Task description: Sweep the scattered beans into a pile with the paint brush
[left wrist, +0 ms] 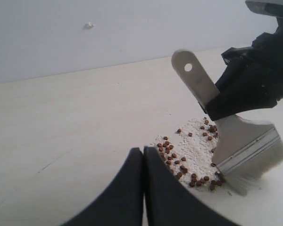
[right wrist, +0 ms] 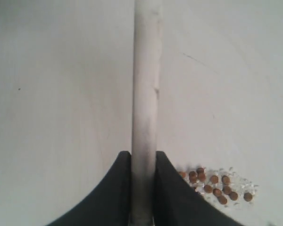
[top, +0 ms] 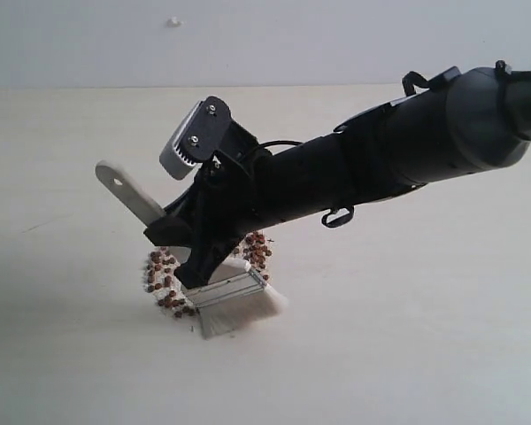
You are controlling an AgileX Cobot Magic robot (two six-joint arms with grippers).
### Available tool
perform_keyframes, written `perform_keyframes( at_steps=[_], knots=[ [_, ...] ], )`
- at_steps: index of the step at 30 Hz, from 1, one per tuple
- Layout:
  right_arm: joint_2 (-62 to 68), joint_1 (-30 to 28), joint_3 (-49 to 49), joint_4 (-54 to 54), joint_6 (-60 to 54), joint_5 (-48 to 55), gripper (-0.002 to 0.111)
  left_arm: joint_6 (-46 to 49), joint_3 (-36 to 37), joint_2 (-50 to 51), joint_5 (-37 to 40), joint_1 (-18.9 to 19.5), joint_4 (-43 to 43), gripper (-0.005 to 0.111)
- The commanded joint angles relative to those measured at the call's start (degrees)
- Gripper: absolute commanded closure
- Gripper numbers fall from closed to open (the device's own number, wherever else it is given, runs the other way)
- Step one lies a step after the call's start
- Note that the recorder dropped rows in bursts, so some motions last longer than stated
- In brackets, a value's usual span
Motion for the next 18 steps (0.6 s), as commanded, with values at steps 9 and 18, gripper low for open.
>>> perform_keyframes(
  at_steps=[9, 18],
  knots=[
    [-14.4, 0.6, -1.0, 0.0, 8.5, 0.3, 0.108, 0.2, 0.2, -0.2, 0.0, -0.2, 0.0, 0.107],
    [-15.2, 15.5, -1.3, 0.0, 19.0, -37.7, 0.108, 0.2, 0.2, -0.2, 0.0, -0.2, 0.0, 0.107]
  ],
)
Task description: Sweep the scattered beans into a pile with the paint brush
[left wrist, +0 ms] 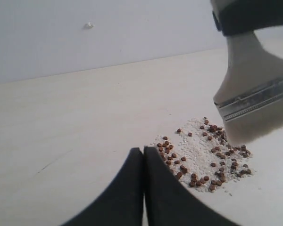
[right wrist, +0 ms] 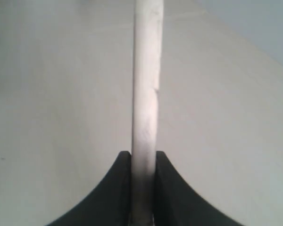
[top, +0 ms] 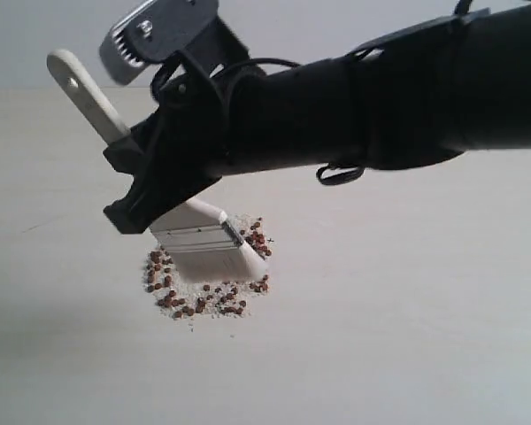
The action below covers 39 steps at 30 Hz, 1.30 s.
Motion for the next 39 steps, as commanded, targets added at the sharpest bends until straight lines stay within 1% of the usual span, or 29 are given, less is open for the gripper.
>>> perform_keyframes(
  at_steps=[1, 4, 5, 8, 10, 12, 15, 20, 26, 28, 30, 35, 39],
  knots=[
    [0.5, 7.2, -0.8, 0.2, 7.8, -21.7, 0.108, 0.2, 0.2, -0.2, 0.0, -0.2, 0.0, 0.107],
    [0.4, 10.9, -2.3, 0.2, 14.7, -30.7, 0.108, 0.2, 0.2, -0.2, 0.0, -0.2, 0.0, 0.107],
    [0.4, 11.9, -2.8, -2.0, 18.0, -33.1, 0.108, 0.2, 0.2, -0.2, 0.0, -0.2, 0.0, 0.107],
    [0.4, 16.1, -3.6, -12.5, 34.2, -44.4, 0.108, 0.2, 0.2, -0.2, 0.0, -0.2, 0.0, 0.107],
    [0.7, 19.2, -3.6, -20.9, 46.9, -51.3, 0.108, 0.2, 0.2, -0.2, 0.0, -0.2, 0.0, 0.107],
    [1.8, 22.0, -3.6, -27.4, 56.5, -57.3, 0.108, 0.2, 0.2, -0.2, 0.0, -0.2, 0.0, 0.107],
    [5.5, 25.3, -3.6, -33.6, 67.3, -65.6, 0.108, 0.2, 0.2, -0.2, 0.0, -0.2, 0.0, 0.107],
    [14.7, 27.5, -3.6, -35.4, 81.3, -78.2, 0.108, 0.2, 0.2, -0.2, 0.0, -0.2, 0.0, 0.107],
    [26.4, 27.6, -4.5, -38.9, 103.9, -87.2, 0.108, 0.2, 0.2, -0.2, 0.0, -0.2, 0.0, 0.107],
    [29.0, 27.6, -6.1, -39.0, 107.0, -87.2, 0.108, 0.2, 0.2, -0.2, 0.0, -0.2, 0.0, 0.107],
    [31.4, 27.4, -7.7, -39.0, 106.5, -87.2, 0.108, 0.2, 0.2, -0.2, 0.0, -0.2, 0.0, 0.107],
    [34.1, 26.9, -11.0, -35.5, 100.5, -87.2, 0.108, 0.2, 0.2, -0.2, 0.0, -0.2, 0.0, 0.107],
    [34.2, 26.8, -11.4, -34.7, 93.3, -87.2, 0.108, 0.2, 0.2, -0.2, 0.0, -0.2, 0.0, 0.107]
  ],
)
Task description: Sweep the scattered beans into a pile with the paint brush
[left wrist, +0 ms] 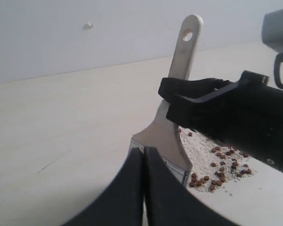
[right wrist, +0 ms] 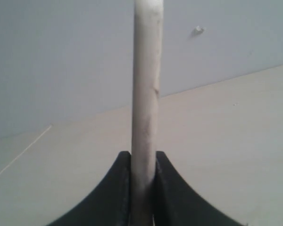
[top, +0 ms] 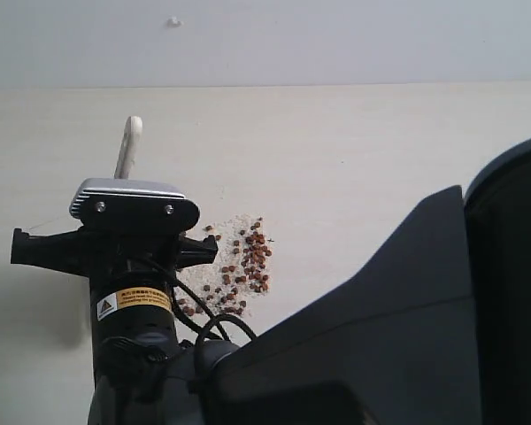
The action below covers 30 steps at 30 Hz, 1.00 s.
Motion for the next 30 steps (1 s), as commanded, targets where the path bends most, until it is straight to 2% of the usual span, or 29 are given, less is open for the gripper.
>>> perform_keyframes(
  at_steps=[1, 15, 23, 30],
  knots=[
    [-0.2, -0.6, -0.8, 1.6, -7.2, -1.7, 0.108, 0.2, 0.2, -0.2, 0.0, -0.2, 0.0, 0.107],
    [-0.2, -3.5, -0.8, 5.6, -7.8, -1.7, 0.108, 0.2, 0.2, -0.2, 0.0, -0.2, 0.0, 0.107],
    [-0.2, -3.9, -0.8, -3.8, -7.2, -1.7, 0.108, 0.2, 0.2, -0.2, 0.0, -0.2, 0.0, 0.107],
    [1.0, -5.8, -3.8, -2.9, -7.4, -0.7, 0.108, 0.2, 0.2, -0.2, 0.0, -0.2, 0.0, 0.107]
  ],
)
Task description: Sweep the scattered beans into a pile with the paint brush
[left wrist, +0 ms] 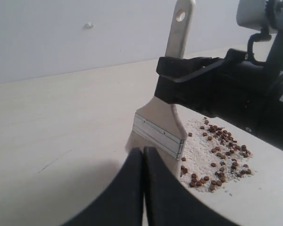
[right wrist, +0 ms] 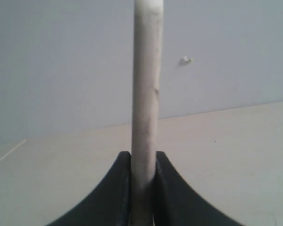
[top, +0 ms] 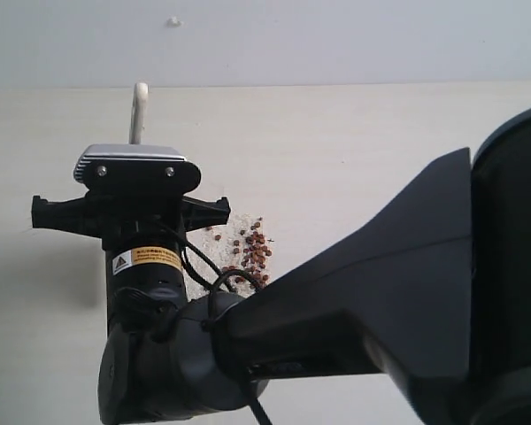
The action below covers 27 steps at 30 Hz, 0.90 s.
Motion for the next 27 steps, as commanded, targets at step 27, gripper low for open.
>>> perform_keyframes(
  at_steps=[27],
  knots=[
    [-1.0, -1.7, -1.8, 22.2, -26.3, -1.2, 0.108, 0.2, 0.2, -0.2, 0.0, -0.2, 0.0, 0.107]
  ],
)
